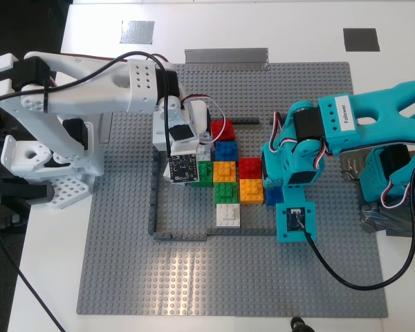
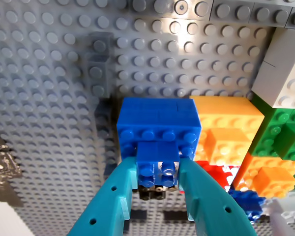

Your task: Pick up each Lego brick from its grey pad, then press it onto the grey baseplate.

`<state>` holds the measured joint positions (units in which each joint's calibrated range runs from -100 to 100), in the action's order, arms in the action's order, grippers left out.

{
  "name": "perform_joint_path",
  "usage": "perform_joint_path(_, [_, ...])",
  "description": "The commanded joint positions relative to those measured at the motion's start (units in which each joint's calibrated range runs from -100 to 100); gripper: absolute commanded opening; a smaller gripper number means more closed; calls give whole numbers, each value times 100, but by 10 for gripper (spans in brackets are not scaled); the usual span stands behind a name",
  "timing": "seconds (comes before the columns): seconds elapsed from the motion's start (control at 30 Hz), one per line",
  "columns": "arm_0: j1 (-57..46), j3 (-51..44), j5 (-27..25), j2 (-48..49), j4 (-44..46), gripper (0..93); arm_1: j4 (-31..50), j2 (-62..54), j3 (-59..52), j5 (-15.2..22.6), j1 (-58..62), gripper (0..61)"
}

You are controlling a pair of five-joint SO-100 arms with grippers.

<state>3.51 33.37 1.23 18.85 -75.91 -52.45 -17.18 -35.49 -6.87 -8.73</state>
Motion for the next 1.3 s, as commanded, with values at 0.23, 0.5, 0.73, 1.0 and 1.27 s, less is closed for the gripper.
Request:
perform_joint_path(0.23, [-58, 379, -106, 12, 130, 0, 290, -153, 366, 20, 6, 178])
perform_joint_path(0.5, [-65, 614, -81, 12, 390, 0, 217, -256, 357, 64, 6, 176])
perform_joint_path(0.73, [-65, 560, -115, 12, 374, 0, 5, -591, 303, 108, -30, 249])
perform_joint_path(1.0, [-65, 614, -120, 12, 382, 19, -776, -1294, 673, 220, -168, 292])
perform_joint_path(1.27, [-65, 532, -120, 21, 333, 68, -2582, -1715, 2263, 401, -1002, 140])
